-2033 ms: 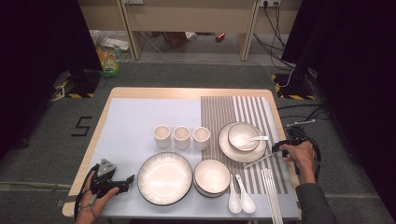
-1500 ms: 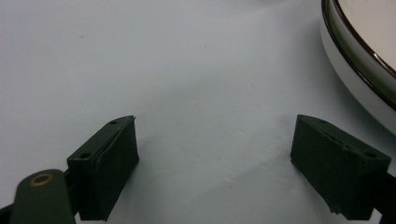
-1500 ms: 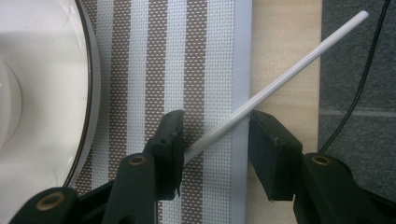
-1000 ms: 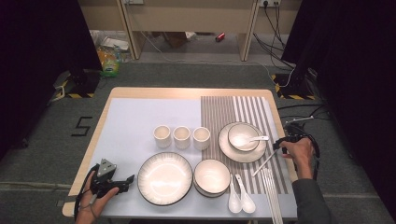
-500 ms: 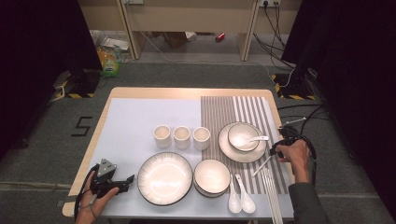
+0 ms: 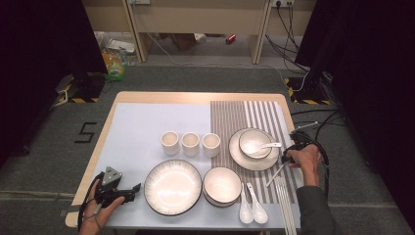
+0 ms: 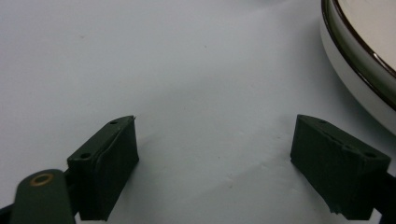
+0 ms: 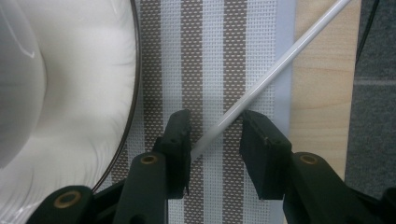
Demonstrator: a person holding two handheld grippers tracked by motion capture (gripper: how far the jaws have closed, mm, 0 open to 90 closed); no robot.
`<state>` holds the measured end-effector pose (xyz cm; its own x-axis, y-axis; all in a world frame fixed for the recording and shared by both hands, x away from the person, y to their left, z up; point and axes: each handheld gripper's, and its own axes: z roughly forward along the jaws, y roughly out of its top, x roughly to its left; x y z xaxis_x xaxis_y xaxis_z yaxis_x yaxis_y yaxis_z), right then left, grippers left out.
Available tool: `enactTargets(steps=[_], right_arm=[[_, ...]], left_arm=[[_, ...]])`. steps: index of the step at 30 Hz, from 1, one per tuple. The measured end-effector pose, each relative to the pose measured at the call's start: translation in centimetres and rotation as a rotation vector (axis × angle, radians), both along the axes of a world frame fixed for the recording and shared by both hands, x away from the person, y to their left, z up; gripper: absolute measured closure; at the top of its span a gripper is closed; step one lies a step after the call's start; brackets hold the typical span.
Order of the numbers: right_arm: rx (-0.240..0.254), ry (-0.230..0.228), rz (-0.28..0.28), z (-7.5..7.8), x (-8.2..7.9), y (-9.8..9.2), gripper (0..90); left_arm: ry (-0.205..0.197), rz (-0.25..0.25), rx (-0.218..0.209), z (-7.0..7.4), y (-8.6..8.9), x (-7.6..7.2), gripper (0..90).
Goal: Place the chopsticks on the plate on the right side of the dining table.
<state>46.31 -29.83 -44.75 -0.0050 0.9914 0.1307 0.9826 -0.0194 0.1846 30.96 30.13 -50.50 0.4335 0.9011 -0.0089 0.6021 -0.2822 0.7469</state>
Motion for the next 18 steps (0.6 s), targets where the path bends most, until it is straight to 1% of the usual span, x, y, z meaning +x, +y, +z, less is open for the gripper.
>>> enactTargets(steps=[1, 4, 5, 6, 7, 8, 9, 12, 13, 15, 18], right_arm=[[-0.002, -0.003, 0.003, 0.0, 0.1, 0.0, 64.2], [0.003, 0.003, -0.016, 0.0, 0.2, 0.0, 64.8], [0.015, -0.003, -0.029, 0.0, 0.2, 0.0, 65.9], [0.022, -0.019, -0.018, -0.1, 0.2, -0.3, 66.0], [0.036, -0.014, -0.039, 0.0, 0.2, -0.3, 66.3], [0.036, -0.025, -0.031, -0.1, 0.2, -0.5, 66.8], [0.046, -0.032, -0.03, -0.1, 0.1, -0.6, 67.3], [0.065, -0.047, -0.049, -0.2, 0.2, -0.9, 68.9], [0.073, -0.045, -0.062, -0.1, 0.2, -1.0, 69.0], [0.066, -0.043, -0.053, -0.2, 0.3, -1.1, 69.1], [0.054, -0.028, -0.071, -0.1, 0.5, -0.8, 69.1]], left_arm=[[0.0, 0.0, 0.0, 0.0, 0.0, 0.0, 13.8], [0.001, 0.0, 0.0, 0.0, 0.0, 0.0, 13.8], [0.0, 0.0, 0.0, 0.0, 0.0, 0.0, 13.8], [0.001, 0.0, 0.0, 0.0, 0.0, 0.0, 13.8], [0.0, 0.0, 0.0, 0.0, 0.0, 0.0, 13.8], [0.001, 0.0, 0.0, 0.0, 0.0, 0.0, 13.8], [0.0, 0.0, 0.0, 0.0, 0.0, 0.0, 13.8], [0.0, 0.0, 0.0, 0.0, 0.0, 0.0, 13.8], [0.0, 0.0, 0.0, 0.0, 0.0, 0.0, 13.8], [0.0, 0.0, 0.0, 0.0, 0.0, 0.0, 13.8], [0.0, 0.0, 0.0, 0.0, 0.0, 0.0, 13.8]])
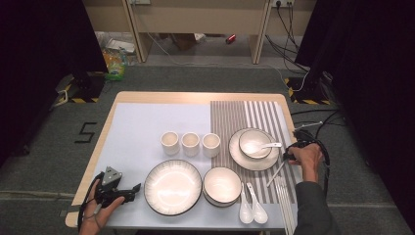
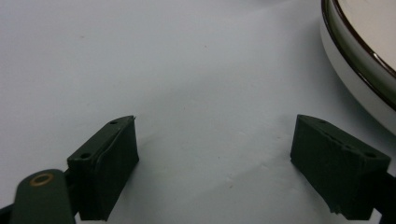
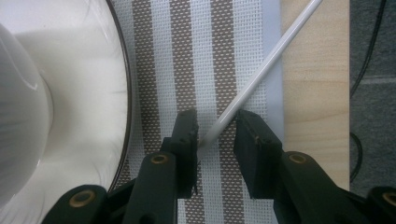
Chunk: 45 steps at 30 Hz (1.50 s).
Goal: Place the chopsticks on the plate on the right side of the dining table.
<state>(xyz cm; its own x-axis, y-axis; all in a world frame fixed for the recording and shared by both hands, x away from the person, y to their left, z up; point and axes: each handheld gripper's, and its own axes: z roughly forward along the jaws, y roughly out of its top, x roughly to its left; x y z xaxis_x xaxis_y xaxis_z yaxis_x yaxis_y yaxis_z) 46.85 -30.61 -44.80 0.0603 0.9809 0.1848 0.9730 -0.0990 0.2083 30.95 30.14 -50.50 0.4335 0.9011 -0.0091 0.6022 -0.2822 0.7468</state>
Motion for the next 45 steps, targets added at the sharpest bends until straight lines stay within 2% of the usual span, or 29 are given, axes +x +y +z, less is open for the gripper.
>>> enactTargets(steps=[5, 8, 9, 12, 16, 17, 20, 23, 27, 29, 36, 42, 45], right_arm=[[-0.021, 0.002, 0.011, 0.0, 0.3, 0.1, 68.9], [-0.015, -0.004, 0.006, 0.0, 0.3, 0.0, 67.4], [-0.015, -0.012, 0.016, 0.0, 0.3, -0.2, 65.0], [-0.024, -0.035, -0.005, 0.1, 0.4, -0.8, 60.6], [-0.011, -0.063, -0.02, 0.3, 0.6, -1.5, 59.6], [-0.008, -0.088, -0.026, 0.3, 0.8, -2.0, 59.5], [0.021, -0.1, -0.039, 0.3, 1.0, -2.2, 59.3], [0.028, -0.115, -0.055, 0.3, 1.2, -2.6, 58.4], [0.02, -0.117, -0.063, 0.2, 1.2, -3.2, 57.8], [0.039, -0.123, -0.08, -0.2, 1.2, -3.3, 57.6], [0.062, -0.116, -0.079, -1.2, 1.0, -3.8, 59.1], [0.032, -0.107, -0.071, -0.8, 0.3, -4.8, 61.7], [0.057, -0.114, -0.082, -0.6, 0.0, -5.2, 62.2]], left_arm=[[0.0, 0.0, 0.0, 0.0, 0.0, 0.0, 13.8], [0.0, 0.0, 0.0, 0.0, 0.0, 0.0, 13.8], [0.0, 0.0, 0.0, 0.0, 0.0, 0.0, 13.8], [0.0, 0.0, 0.0, 0.0, 0.0, 0.0, 13.8], [0.0, 0.0, 0.001, 0.0, 0.0, 0.0, 13.8], [0.0, 0.0, 0.0, 0.0, 0.0, 0.0, 13.8], [0.0, 0.0, 0.001, 0.0, 0.0, 0.0, 13.8], [-0.001, 0.0, 0.001, 0.0, 0.0, 0.0, 13.8], [0.0, 0.0, 0.0, 0.0, 0.0, 0.0, 13.8], [0.0, 0.0, 0.001, 0.0, 0.0, 0.0, 13.8], [0.0, 0.0, 0.0, 0.0, 0.0, 0.0, 13.9], [0.0, 0.0, 0.001, 0.0, 0.0, 0.0, 13.8], [0.0, 0.0, 0.001, 0.0, 0.0, 0.0, 13.8]])
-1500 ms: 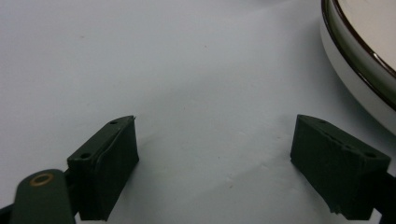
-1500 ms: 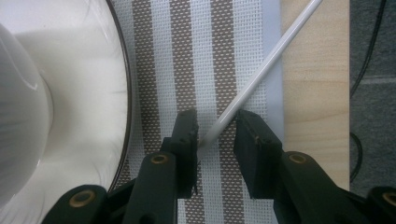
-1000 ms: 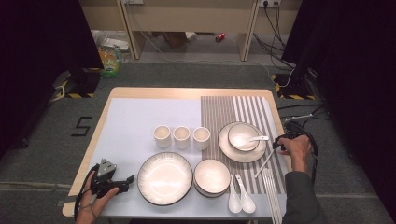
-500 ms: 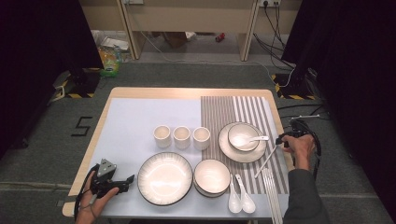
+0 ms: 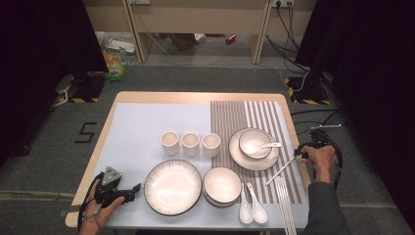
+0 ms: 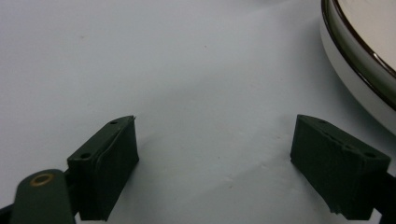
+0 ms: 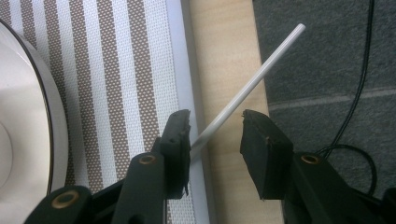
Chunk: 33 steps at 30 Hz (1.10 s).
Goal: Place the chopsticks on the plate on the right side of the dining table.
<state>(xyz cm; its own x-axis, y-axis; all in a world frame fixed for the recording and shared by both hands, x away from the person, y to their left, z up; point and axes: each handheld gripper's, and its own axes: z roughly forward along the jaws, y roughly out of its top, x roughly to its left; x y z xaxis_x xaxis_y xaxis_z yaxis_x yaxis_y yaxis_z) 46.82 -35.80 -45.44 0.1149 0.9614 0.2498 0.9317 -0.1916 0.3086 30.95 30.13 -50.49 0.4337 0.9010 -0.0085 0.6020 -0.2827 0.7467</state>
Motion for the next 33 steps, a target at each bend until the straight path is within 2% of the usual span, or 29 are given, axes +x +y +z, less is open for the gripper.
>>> enactTargets(steps=[8, 13, 15, 19, 24, 27, 33], right_arm=[[0.081, -0.016, -0.05, -1.0, -0.7, -0.9, 63.8], [0.055, -0.022, -0.047, -0.9, -1.0, -1.1, 65.3], [0.069, -0.029, -0.057, -1.0, -1.2, -1.2, 65.5], [0.145, -0.053, -0.103, -1.6, -1.6, -1.8, 65.3], [0.282, -0.12, -0.17, -2.4, -2.2, -2.3, 68.0], [0.303, -0.124, -0.177, -2.8, -2.3, -2.3, 70.3], [0.311, -0.146, -0.177, -2.4, -2.3, -2.3, 75.8]], left_arm=[[0.0, 0.0, -0.001, 0.0, 0.0, 0.0, 13.8], [0.0, 0.0, 0.0, 0.0, 0.0, 0.0, 13.8], [0.0, 0.0, 0.0, 0.0, 0.0, 0.0, 13.8], [0.0, 0.0, 0.0, 0.0, 0.0, 0.0, 13.8], [0.0, 0.0, 0.0, 0.0, 0.0, 0.0, 13.8], [-0.001, 0.0, 0.0, 0.0, 0.0, 0.0, 13.8], [0.0, 0.0, 0.0, 0.0, 0.0, 0.0, 13.8]])
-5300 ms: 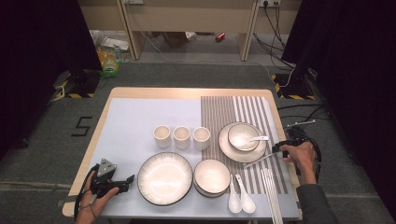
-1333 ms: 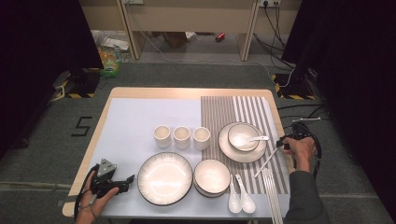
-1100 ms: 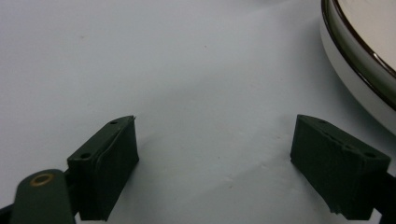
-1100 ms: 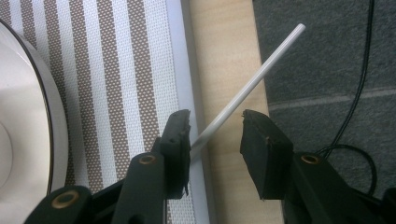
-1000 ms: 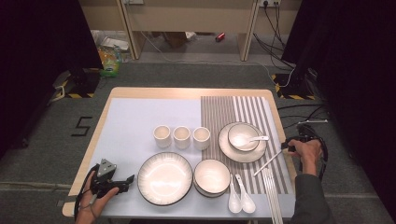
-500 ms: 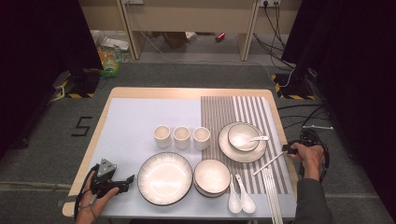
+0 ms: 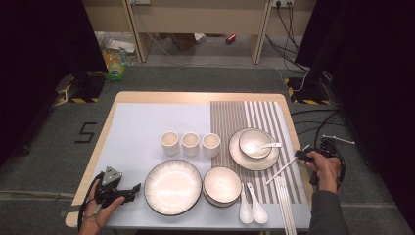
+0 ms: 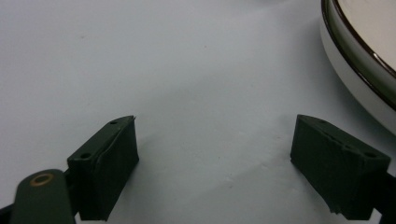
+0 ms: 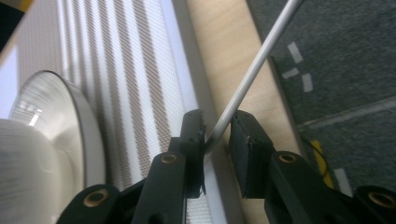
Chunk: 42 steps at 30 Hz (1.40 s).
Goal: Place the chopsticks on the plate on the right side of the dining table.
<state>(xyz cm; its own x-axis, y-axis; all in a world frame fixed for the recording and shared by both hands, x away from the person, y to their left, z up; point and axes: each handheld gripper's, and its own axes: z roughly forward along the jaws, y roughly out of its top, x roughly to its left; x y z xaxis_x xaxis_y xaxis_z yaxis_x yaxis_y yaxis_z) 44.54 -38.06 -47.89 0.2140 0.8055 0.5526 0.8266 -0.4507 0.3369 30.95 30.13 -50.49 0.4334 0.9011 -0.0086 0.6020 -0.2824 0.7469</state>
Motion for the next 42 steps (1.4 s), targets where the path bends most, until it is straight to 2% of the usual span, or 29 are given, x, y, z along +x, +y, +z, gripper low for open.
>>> enactTargets(steps=[2, 6, 8, 9, 14, 17, 19, 25, 27, 34, 42], right_arm=[[0.03, -0.016, -0.01, 0.0, 0.0, 0.1, 76.7], [0.046, -0.016, -0.021, -0.3, 0.0, 0.3, 77.5], [0.083, -0.04, -0.036, -0.5, 0.0, 0.3, 78.6], [0.081, -0.037, -0.044, -0.5, 0.0, 0.3, 79.0], [0.114, -0.083, -0.071, -0.6, -0.1, 0.2, 80.6], [0.128, -0.111, -0.065, -0.1, 0.1, 0.4, 81.8], [0.167, -0.136, -0.065, 0.3, 0.2, 0.6, 83.5], [0.223, -0.191, -0.049, 1.3, 0.6, 1.6, 86.0], [0.212, -0.195, -0.039, 1.5, 0.7, 1.8, 86.1], [0.241, -0.227, -0.025, 2.2, 0.8, 1.9, 86.3], [0.228, -0.249, 0.011, 3.8, 0.9, 1.6, 86.4]], left_arm=[[0.0, 0.0, 0.0, 0.0, 0.0, 0.0, 13.8], [0.0, 0.0, 0.001, 0.0, 0.0, 0.0, 13.8], [0.0, 0.0, 0.0, 0.0, 0.0, 0.0, 13.8], [0.0, 0.0, 0.0, 0.0, 0.0, 0.0, 13.8], [-0.001, 0.0, 0.001, 0.0, 0.0, 0.0, 13.8], [0.0, 0.0, 0.001, 0.0, 0.0, 0.0, 13.8], [-0.001, 0.0, 0.001, 0.0, 0.0, 0.0, 13.8], [-0.001, 0.0, 0.001, 0.0, 0.0, 0.0, 13.8], [-0.001, 0.0, 0.0, 0.0, 0.0, 0.0, 13.8], [-0.001, 0.0, 0.001, 0.0, 0.0, 0.0, 13.8], [0.0, 0.0, 0.0, 0.0, 0.0, 0.0, 13.8]])
